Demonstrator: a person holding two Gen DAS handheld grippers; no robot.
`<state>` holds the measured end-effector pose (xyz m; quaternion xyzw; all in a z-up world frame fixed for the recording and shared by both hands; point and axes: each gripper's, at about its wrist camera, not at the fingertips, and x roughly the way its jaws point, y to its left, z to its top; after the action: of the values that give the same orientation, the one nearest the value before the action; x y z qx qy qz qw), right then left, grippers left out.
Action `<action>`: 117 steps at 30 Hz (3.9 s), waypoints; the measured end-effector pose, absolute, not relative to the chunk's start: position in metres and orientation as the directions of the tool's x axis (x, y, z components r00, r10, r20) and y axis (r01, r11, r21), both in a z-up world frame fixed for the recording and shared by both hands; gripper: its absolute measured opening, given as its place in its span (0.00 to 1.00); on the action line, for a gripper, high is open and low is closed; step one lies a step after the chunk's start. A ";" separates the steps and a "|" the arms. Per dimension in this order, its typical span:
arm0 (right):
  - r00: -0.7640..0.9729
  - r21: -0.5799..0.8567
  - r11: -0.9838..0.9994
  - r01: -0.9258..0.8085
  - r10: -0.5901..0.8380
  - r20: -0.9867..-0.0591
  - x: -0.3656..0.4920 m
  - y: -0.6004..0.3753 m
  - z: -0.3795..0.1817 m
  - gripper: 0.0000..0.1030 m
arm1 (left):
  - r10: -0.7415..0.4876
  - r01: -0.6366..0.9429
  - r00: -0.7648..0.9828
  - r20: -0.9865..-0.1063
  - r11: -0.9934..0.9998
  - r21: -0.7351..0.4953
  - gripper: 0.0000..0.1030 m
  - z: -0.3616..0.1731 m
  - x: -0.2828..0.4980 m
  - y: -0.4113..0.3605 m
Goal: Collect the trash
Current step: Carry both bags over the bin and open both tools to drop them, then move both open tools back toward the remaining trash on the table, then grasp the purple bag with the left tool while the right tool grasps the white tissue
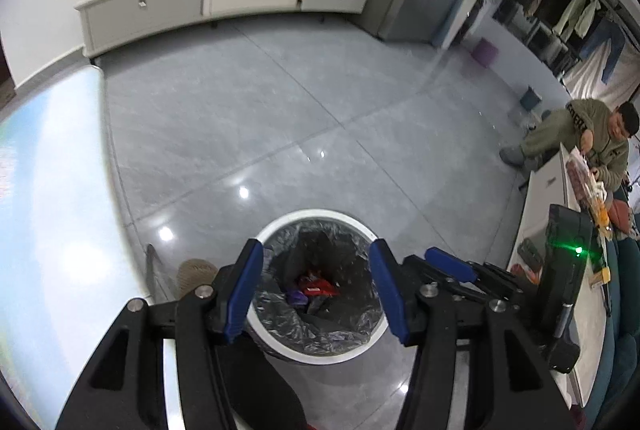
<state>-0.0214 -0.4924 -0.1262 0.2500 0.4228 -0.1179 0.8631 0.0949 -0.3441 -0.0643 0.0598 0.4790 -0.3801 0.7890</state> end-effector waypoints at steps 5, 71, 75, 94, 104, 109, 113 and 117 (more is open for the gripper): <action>0.664 0.323 0.875 0.360 0.003 -0.748 -0.023 -0.467 -0.089 0.38 | -0.534 0.657 0.342 -0.773 0.724 -0.210 0.52 -0.029 0.083 -0.300; 0.532 0.257 0.911 -0.322 0.399 -0.747 0.152 -0.081 -0.043 0.46 | -0.252 0.110 0.596 -0.763 0.966 -0.233 0.58 -0.089 0.149 0.177; 0.487 0.279 0.894 -0.351 0.429 -0.761 0.173 -0.062 -0.061 0.46 | -0.280 0.155 0.581 -0.765 0.960 -0.233 0.54 -0.094 0.161 0.170; 0.422 0.331 0.868 -0.369 0.474 -0.773 0.194 -0.056 -0.085 0.18 | -0.288 0.181 0.589 -0.755 0.957 -0.225 0.27 -0.101 0.146 0.162; 0.547 0.305 0.904 -0.299 0.424 -0.722 0.133 -0.106 -0.040 0.17 | -0.321 0.208 0.628 -0.709 0.947 -0.245 0.27 -0.070 0.119 0.157; 0.598 0.291 0.916 -0.278 0.402 -0.693 0.103 -0.124 -0.015 0.17 | -0.345 0.230 0.659 -0.668 0.938 -0.258 0.27 -0.047 0.097 0.150; 0.635 0.271 0.921 -0.281 0.390 -0.666 0.078 -0.131 0.005 0.17 | -0.365 0.260 0.679 -0.637 0.931 -0.256 0.27 -0.028 0.078 0.140; 0.667 0.262 0.924 -0.277 0.381 -0.640 0.056 -0.139 0.020 0.17 | -0.387 0.293 0.693 -0.608 0.922 -0.254 0.27 -0.011 0.063 0.127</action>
<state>0.0559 -0.1387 0.0202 0.0713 0.3656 0.1809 0.9102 0.0632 0.1272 -0.0108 -0.0686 0.3451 -0.1852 0.9176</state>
